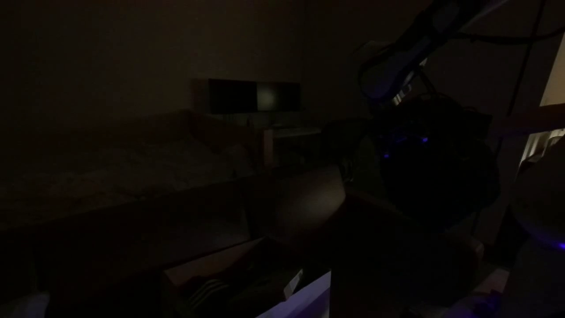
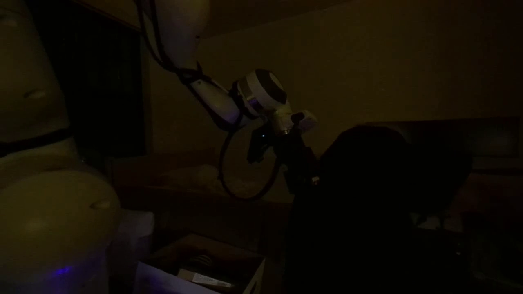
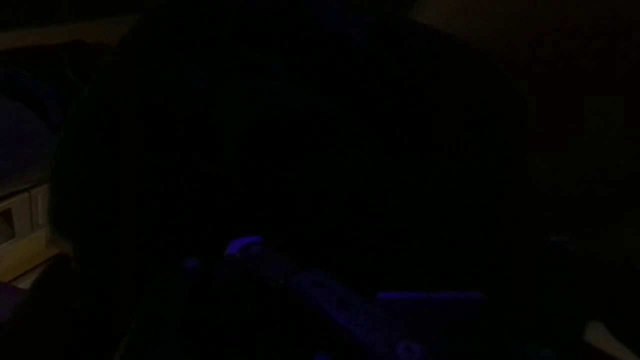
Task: Get the cloth and put it on the sofa
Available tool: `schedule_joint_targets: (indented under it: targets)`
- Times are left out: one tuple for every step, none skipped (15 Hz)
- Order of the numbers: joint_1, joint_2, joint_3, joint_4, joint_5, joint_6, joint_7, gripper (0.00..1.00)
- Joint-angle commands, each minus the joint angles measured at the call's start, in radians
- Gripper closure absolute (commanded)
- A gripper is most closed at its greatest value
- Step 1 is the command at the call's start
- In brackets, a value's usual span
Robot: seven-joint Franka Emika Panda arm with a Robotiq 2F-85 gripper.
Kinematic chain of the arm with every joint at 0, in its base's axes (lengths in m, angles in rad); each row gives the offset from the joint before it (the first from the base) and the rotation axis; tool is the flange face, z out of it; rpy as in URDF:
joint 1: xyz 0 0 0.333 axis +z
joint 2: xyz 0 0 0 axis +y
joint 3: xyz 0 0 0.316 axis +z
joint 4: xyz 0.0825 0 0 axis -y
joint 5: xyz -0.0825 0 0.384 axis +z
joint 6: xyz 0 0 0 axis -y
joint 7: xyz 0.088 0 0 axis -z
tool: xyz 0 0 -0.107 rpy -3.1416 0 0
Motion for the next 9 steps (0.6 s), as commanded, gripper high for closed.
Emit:
schedule_joint_targets:
  targets:
    - [0.006, 0.046, -0.006, 0.025, -0.009, 0.007, 0.003, 0.00]
    - [0.010, 0.056, -0.006, 0.032, -0.010, 0.019, -0.002, 0.00]
    - [0.015, 0.069, -0.006, 0.043, -0.011, 0.036, -0.013, 0.00]
    - [0.019, 0.082, -0.005, 0.055, -0.015, 0.049, -0.018, 0.00]
    - [0.026, 0.096, -0.003, 0.070, -0.015, 0.059, -0.023, 0.00]
    - [0.031, 0.107, -0.001, 0.080, -0.017, 0.069, -0.022, 0.00]
    - [0.039, 0.116, 0.001, 0.092, -0.018, 0.072, -0.025, 0.00]
    - [0.045, 0.123, 0.003, 0.099, -0.022, 0.073, -0.023, 0.00]
    - [0.053, 0.127, 0.003, 0.108, -0.017, 0.072, -0.034, 0.00]
